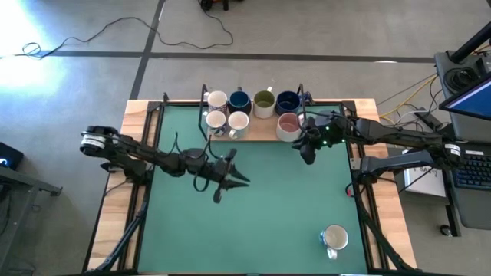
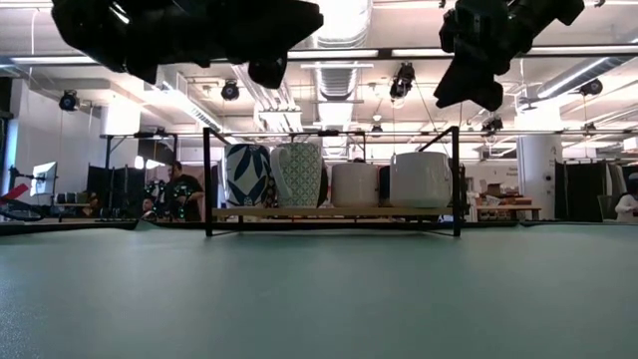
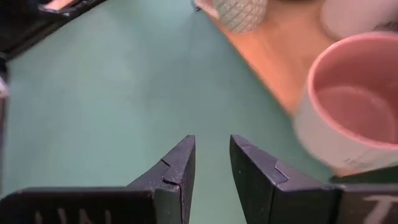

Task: Place coffee mugs
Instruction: Put the blue pattern mug on the shelf

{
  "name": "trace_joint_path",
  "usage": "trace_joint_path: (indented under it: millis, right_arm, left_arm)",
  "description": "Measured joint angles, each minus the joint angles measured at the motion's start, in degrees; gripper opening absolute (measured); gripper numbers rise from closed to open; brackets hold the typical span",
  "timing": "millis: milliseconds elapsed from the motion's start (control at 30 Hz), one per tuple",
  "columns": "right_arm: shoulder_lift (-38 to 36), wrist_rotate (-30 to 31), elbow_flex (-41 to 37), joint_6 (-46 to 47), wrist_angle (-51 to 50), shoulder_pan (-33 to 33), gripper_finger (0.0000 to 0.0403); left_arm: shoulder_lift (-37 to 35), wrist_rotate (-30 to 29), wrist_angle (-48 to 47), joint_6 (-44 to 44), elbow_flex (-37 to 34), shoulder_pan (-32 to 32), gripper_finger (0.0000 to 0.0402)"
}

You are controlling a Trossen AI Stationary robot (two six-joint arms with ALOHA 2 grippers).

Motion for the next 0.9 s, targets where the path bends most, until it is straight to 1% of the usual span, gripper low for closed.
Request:
trace_joint_path:
  millis: [100,167,267,333,400,500,600,733,800,900]
  right_arm:
    - [0.66,-3.20,0.00,3.13,0.44,0.00,0.0089]
    - [1.16,-3.56,0.00,4.44,1.50,0.00,0.0089]
    - [2.23,-3.98,0.00,6.27,2.36,0.00,0.0089]
    - [2.98,-5.09,-0.02,10.10,1.49,0.00,0.0089]
    - [3.14,-7.80,-0.02,13.80,1.51,0.00,0.0089]
    - [2.92,-11.07,0.28,22.17,0.63,0.63,0.0089]
    - [2.93,-10.62,1.78,28.45,-6.49,2.88,0.0089]
    - [3.40,-5.49,4.85,36.22,-15.62,8.37,0.0085]
    - [3.70,-4.77,6.04,39.75,-17.75,11.56,0.0081]
    - [4.31,-3.65,6.36,45.51,-18.05,17.12,0.0080]
  left_arm:
    - [0.15,-0.79,0.25,-0.35,-0.12,0.03,0.0043]
    - [0.13,-1.17,0.12,-0.05,-0.26,0.12,0.0042]
    - [0.07,0.54,-0.47,0.35,-0.84,0.01,0.0042]
    - [0.06,2.03,-0.49,0.54,-1.57,0.02,0.0042]
    - [-0.23,2.81,-0.45,0.85,-2.60,0.21,0.0042]
    - [-1.40,3.30,1.78,2.09,-5.31,0.34,0.0042]
    - [-2.64,3.36,5.01,3.15,-8.22,0.56,0.0042]
    - [-3.08,3.06,10.30,4.09,-11.68,1.06,0.0042]
    - [-3.17,2.85,12.50,4.17,-12.79,1.27,0.0042]
    - [-3.17,2.83,14.19,3.56,-13.62,1.46,0.0042]
